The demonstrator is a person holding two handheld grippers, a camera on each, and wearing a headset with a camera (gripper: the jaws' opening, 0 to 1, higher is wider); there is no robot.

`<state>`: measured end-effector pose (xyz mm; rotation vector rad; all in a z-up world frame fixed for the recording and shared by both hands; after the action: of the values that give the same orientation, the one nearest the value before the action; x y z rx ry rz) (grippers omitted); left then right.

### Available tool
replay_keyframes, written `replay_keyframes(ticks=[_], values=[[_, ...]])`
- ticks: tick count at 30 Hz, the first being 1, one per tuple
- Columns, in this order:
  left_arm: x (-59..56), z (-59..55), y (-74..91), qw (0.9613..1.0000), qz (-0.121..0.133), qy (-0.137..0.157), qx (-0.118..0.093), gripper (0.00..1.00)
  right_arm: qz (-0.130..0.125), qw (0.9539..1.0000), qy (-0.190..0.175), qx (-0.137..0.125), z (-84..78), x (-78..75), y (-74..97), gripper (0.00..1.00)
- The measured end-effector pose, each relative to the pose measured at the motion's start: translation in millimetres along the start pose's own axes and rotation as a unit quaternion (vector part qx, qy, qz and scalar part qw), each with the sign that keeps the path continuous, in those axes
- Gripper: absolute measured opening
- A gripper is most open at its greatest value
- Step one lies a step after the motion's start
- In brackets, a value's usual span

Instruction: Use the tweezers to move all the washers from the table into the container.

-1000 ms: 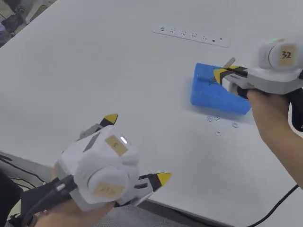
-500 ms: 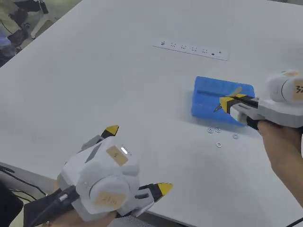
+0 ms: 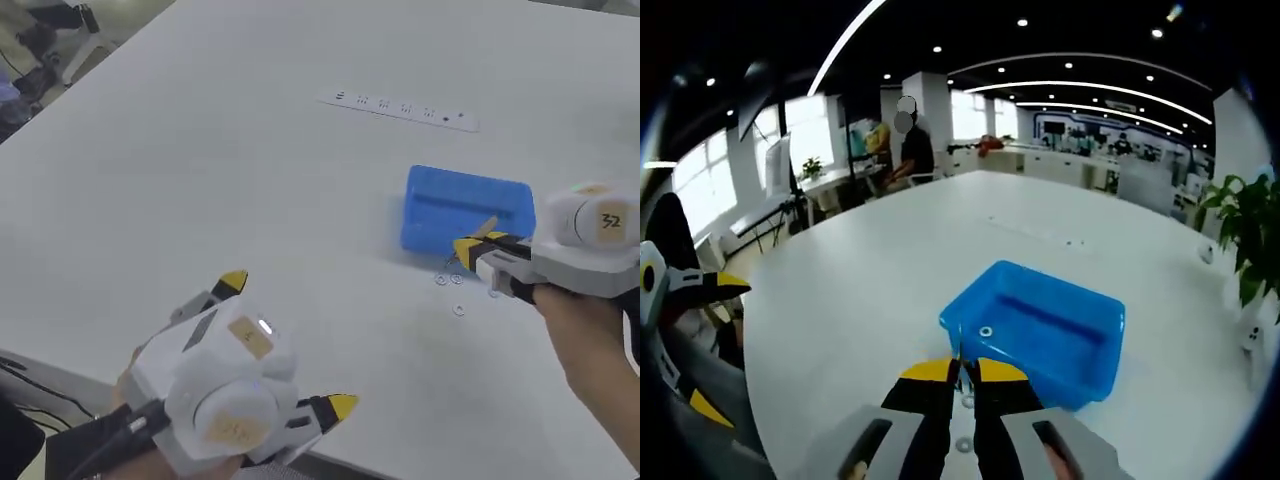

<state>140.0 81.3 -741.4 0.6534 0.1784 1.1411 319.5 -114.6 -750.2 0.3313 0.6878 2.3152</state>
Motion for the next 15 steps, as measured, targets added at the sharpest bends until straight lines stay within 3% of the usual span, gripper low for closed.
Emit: replay_keyframes(ticks=[15], values=[[-0.2, -1.1, -0.5, 1.0, 0.002, -0.005, 0.006, 0.99, -0.01, 0.9997, 0.011, 0.02, -8.2, -4.5, -10.2, 0.03]])
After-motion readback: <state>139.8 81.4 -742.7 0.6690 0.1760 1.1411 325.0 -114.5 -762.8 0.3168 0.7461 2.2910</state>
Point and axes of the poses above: the centre of the closed fingertips' face, and the gripper's own axes: y roughly backward along the fingers, x roughly to its left, z roughly out of its top, the point moved 9 cm from there along y, roughly backward along the fingers, and after that the axes turned 1 degree about y, right-handed, at the moved point
